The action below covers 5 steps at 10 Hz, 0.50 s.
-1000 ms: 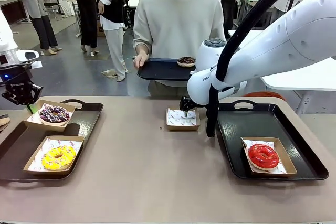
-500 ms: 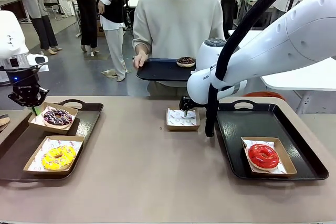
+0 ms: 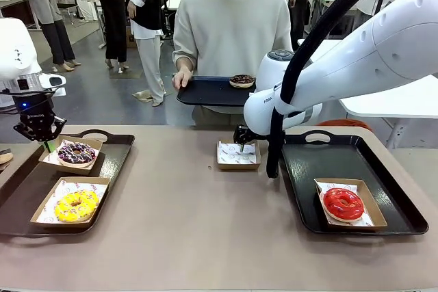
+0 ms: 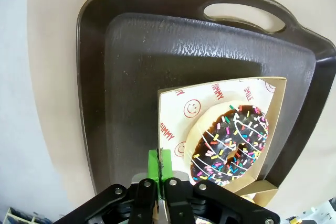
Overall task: Individually package the donuts and arrange them on the tray.
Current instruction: Place the picked Paper togo box on the Handle tray while simultaneously picking up another Paper togo box from the table with the other hand.
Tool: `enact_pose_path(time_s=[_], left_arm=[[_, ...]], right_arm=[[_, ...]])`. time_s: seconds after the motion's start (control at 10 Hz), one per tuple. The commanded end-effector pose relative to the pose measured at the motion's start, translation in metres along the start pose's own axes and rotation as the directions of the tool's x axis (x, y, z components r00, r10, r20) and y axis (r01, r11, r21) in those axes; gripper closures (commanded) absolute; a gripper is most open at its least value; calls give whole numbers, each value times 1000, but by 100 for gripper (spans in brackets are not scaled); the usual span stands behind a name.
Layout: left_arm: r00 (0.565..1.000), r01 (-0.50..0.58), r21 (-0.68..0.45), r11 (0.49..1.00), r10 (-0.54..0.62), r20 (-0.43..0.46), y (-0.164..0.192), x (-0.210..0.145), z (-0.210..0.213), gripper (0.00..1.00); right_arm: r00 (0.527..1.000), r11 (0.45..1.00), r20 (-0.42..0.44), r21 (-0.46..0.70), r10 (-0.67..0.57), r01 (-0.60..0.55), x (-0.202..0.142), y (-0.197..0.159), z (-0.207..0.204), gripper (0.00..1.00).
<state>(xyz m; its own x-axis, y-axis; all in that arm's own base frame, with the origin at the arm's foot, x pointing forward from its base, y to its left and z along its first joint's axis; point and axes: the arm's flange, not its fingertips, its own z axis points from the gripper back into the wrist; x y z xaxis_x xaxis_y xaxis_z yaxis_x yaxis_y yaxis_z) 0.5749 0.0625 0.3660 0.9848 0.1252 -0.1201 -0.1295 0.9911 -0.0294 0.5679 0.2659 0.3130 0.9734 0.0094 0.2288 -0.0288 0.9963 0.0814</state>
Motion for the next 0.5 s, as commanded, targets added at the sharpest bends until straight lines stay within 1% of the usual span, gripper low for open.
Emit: enact_pose_path(time_s=[0.0,0.1,0.2,0.3,0.4], left_arm=[[1000,-11,30,999,11,1,-3,6,2,99],[1000,-15,23,1000,15,-3,-3,6,2,56],[1000,-11,21,1000,11,-6,-4,5,1,40],[1000,-14,16,1000,14,-8,-4,5,2,0],[1000,-16,9,1000,16,-7,-3,5,3,0]], right_arm=[[1000,1000,-16,13,2,-2,0,-2,2,0],[1000,1000,-19,18,6,-6,0,-3,3,28],[1000,1000,-23,18,10,-10,0,-2,3,59],[1000,1000,-20,15,13,-12,0,0,5,88],[1000,1000,-16,13,15,-15,-1,1,7,100]])
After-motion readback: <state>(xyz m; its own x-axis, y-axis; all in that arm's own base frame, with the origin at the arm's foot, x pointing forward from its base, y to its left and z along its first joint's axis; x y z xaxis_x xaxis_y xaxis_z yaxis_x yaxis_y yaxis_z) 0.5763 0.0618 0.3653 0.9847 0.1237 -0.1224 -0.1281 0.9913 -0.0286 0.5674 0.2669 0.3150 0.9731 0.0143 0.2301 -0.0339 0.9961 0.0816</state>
